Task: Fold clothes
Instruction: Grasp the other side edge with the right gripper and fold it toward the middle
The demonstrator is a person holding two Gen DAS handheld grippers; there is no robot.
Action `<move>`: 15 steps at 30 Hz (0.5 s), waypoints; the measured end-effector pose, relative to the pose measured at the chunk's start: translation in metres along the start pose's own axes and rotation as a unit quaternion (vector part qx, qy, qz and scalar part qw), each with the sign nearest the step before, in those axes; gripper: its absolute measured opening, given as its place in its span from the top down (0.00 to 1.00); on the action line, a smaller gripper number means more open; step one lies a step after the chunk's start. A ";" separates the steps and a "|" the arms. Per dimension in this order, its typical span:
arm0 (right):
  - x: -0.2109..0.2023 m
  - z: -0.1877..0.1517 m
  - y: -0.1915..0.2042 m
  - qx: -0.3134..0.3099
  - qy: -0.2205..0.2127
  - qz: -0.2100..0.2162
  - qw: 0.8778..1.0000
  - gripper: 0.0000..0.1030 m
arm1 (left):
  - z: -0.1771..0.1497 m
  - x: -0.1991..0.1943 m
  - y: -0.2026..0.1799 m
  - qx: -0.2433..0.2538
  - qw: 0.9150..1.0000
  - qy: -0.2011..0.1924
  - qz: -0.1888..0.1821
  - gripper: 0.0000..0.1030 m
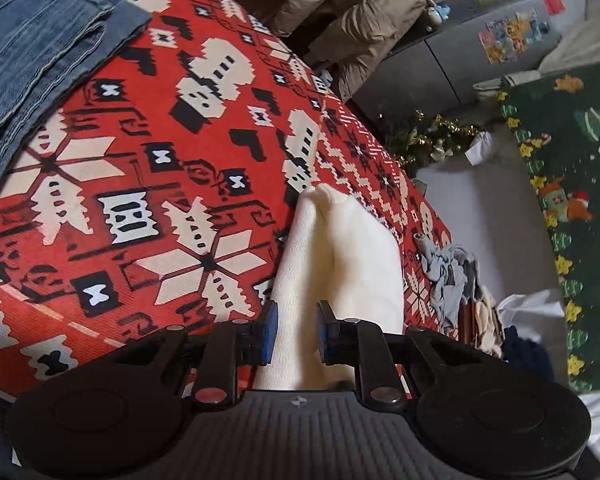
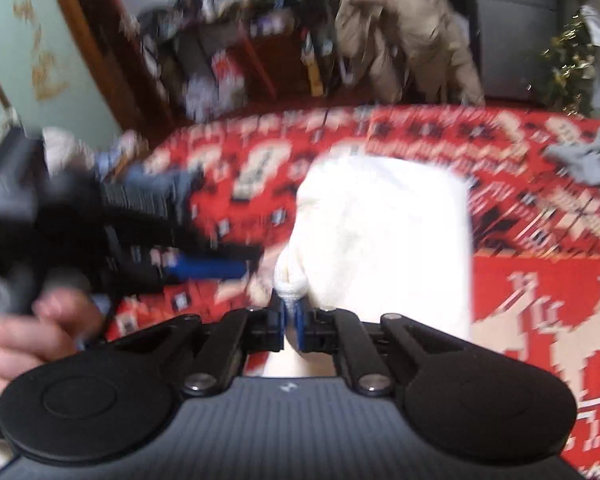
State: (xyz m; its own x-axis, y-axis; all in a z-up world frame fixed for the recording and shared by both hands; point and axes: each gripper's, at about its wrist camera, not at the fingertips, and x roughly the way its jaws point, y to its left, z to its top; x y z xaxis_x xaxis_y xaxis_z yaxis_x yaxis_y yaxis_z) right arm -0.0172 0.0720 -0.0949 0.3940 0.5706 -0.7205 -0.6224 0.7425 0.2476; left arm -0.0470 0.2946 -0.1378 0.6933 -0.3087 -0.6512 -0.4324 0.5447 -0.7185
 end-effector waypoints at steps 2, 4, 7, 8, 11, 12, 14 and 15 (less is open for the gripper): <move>0.014 -0.005 0.003 -0.008 0.020 -0.008 1.000 0.93 | 0.000 0.003 0.000 0.000 1.000 0.004 -0.001 0.82; 0.018 -0.008 0.003 -0.007 0.022 -0.008 1.000 0.92 | 0.000 0.005 -0.002 0.007 1.000 0.007 -0.001 0.82; 0.014 -0.009 0.000 0.000 0.022 0.010 1.000 0.82 | -0.002 0.008 -0.005 0.017 1.000 0.007 0.002 0.72; 0.012 -0.011 -0.001 0.005 0.024 0.014 1.000 0.82 | -0.002 0.008 -0.005 0.018 1.000 0.007 0.001 0.72; 0.005 -0.017 -0.004 0.013 0.027 0.022 0.999 0.82 | -0.003 0.005 -0.006 0.018 1.000 0.009 -0.014 0.67; 0.002 -0.017 -0.005 0.009 0.027 0.024 0.999 0.81 | -0.003 0.004 -0.007 0.019 1.000 0.009 -0.023 0.66; -0.004 -0.018 -0.005 0.000 0.025 0.029 0.999 0.80 | -0.003 0.001 -0.010 0.026 0.999 0.006 -0.034 0.61; -0.009 -0.019 -0.005 -0.006 0.022 0.031 0.999 0.79 | -0.004 0.001 -0.012 0.030 0.999 0.005 -0.035 0.60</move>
State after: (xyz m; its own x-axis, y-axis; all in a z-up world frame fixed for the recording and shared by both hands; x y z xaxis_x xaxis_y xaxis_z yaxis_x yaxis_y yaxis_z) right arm -0.0303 0.0566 -0.1017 0.3243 0.5995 -0.7317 -0.6527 0.7017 0.2856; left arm -0.0437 0.2849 -0.1307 0.7154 -0.3547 -0.6020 -0.3472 0.5672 -0.7468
